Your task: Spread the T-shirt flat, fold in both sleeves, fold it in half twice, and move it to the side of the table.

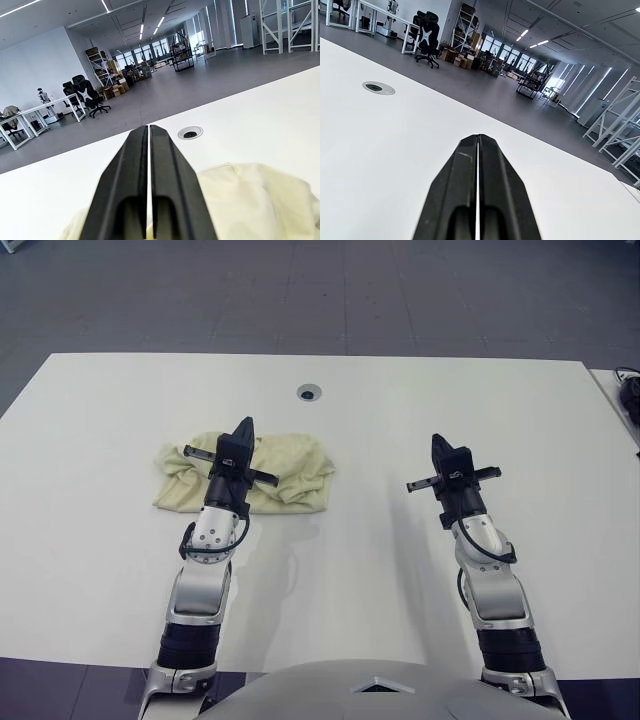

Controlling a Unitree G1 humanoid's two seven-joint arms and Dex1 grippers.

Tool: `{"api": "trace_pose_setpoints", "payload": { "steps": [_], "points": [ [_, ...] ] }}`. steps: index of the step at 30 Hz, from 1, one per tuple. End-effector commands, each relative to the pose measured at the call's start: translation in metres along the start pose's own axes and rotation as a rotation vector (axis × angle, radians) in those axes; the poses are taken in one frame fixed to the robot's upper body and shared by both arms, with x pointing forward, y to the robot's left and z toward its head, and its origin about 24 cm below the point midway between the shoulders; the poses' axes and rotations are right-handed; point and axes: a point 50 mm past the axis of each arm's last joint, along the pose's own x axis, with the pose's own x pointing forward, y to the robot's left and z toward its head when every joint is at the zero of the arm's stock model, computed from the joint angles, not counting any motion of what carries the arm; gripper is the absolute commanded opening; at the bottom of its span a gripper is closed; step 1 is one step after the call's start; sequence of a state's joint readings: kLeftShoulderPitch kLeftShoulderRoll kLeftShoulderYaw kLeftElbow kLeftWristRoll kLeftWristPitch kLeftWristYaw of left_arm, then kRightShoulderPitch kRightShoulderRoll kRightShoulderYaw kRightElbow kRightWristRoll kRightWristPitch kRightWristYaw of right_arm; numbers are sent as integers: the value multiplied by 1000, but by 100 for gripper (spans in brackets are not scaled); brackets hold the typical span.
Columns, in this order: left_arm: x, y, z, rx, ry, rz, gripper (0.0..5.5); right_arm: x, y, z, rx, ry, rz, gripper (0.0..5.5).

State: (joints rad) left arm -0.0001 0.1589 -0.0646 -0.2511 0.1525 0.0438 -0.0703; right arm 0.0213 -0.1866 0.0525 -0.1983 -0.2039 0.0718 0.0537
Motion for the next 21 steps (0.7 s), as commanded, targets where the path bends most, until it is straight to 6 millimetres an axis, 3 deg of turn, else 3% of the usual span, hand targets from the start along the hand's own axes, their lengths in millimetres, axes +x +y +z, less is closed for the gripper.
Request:
{"api": "trace_pose_setpoints", "payload": {
  "steps": [1, 2, 3, 12, 15, 16, 18, 21],
  "points": [
    [-1, 1, 0, -10, -4, -16, 33, -1, -1, 3, 0, -10, -19, 0],
    [-1, 0, 0, -9, -5, -17, 8, -1, -3, 3, -7, -9, -32, 21],
    [-1, 1, 0, -7, -2, -12, 1, -1, -4, 2, -3, -8, -37, 4],
    [2, 2, 1, -7, -15, 7, 0, 4, -5, 5, 2, -18, -20, 11],
    [5, 14, -1, 10, 1, 62, 21, 6, -7, 5, 0, -14, -34, 51],
    [6, 18, -2, 14, 5, 77, 31, 7, -8, 5, 1, -18, -33, 33],
    [7, 22, -2, 17, -9, 76, 0, 7, -8, 5, 1, -21, -29, 1],
    [6, 21, -2, 17, -4, 78, 0, 5, -11, 2, -11, 1, -49, 30]
  ]
}}
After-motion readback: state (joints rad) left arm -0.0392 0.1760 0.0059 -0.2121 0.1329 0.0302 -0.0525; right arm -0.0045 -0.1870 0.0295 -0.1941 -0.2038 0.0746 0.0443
